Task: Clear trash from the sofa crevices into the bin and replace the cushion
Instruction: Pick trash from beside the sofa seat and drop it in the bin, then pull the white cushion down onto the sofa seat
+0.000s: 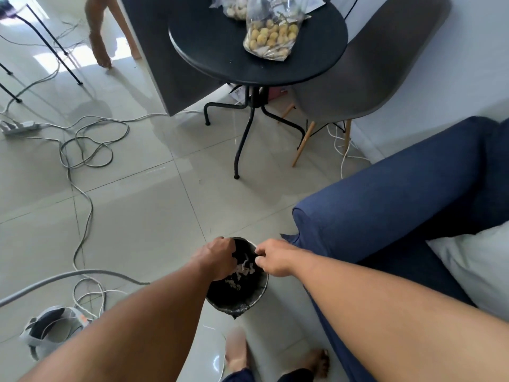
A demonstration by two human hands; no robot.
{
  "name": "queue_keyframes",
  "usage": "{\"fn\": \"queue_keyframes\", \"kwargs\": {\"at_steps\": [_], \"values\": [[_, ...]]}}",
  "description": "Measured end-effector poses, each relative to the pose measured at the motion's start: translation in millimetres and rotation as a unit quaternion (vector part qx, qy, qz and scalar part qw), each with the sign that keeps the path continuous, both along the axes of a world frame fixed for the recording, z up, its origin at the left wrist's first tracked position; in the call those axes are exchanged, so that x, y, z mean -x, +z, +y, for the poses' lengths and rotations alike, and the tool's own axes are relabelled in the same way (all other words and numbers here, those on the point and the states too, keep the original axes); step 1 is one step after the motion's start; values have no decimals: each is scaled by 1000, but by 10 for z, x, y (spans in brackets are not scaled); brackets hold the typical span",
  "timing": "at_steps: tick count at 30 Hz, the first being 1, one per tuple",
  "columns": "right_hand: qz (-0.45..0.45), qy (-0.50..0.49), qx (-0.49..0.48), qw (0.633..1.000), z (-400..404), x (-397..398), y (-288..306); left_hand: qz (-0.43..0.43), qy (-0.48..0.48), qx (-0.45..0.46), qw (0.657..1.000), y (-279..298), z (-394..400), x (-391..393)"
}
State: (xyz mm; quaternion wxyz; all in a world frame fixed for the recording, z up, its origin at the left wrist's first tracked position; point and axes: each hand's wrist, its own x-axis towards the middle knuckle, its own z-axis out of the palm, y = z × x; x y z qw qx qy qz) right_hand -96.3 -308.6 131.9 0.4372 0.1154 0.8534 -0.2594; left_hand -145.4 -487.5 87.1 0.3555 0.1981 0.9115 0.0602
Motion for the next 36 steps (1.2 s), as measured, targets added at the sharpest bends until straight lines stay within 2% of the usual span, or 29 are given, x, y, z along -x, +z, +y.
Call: {"fn": "queue_keyframes", "kwargs": {"at_steps": [14, 30, 36], "values": [[55, -151, -65, 985, 1128, -733, 400, 31, -143, -26, 989, 354, 1240, -95], [45, -339, -134, 930, 2488, -2515, 941, 57, -355, -40, 932, 857, 3167, -1011], [33, -401, -143, 904, 2951, -3167, 959, 34, -414, -48, 909, 925, 3882, -1462]]}}
